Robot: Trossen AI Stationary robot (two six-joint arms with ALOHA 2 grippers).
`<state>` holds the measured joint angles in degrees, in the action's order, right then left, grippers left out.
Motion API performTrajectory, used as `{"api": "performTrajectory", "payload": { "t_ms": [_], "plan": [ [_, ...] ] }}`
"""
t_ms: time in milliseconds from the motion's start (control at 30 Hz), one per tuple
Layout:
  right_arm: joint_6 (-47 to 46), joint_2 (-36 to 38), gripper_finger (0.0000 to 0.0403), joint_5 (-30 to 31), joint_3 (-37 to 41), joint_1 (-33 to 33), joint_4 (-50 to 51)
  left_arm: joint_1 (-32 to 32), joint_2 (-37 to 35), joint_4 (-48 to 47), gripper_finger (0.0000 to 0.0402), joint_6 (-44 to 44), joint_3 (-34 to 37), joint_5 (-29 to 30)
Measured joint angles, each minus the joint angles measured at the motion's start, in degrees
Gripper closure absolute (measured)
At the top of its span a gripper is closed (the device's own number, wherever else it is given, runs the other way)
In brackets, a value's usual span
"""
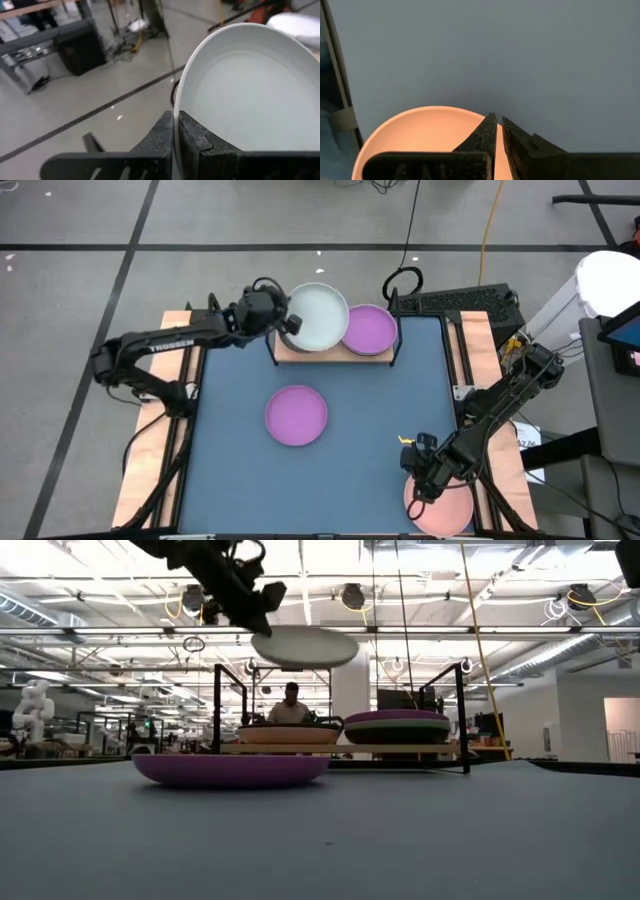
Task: Place and stack plates onto a shelf
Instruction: Stack the green bowl on the black bowl
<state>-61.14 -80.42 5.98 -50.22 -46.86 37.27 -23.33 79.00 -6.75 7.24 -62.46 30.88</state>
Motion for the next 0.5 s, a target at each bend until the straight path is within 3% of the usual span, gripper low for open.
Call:
{"api": "performTrajectory", "payload": {
  "t_ms": [500],
  "plan": [
    [-0.70, 0.00, 0.0388, 0.43, 0.00, 0.01, -1.90, -7.32, 6.35, -2.12, 0.0392, 0.85, 0.00, -0.01]
  ]
}}
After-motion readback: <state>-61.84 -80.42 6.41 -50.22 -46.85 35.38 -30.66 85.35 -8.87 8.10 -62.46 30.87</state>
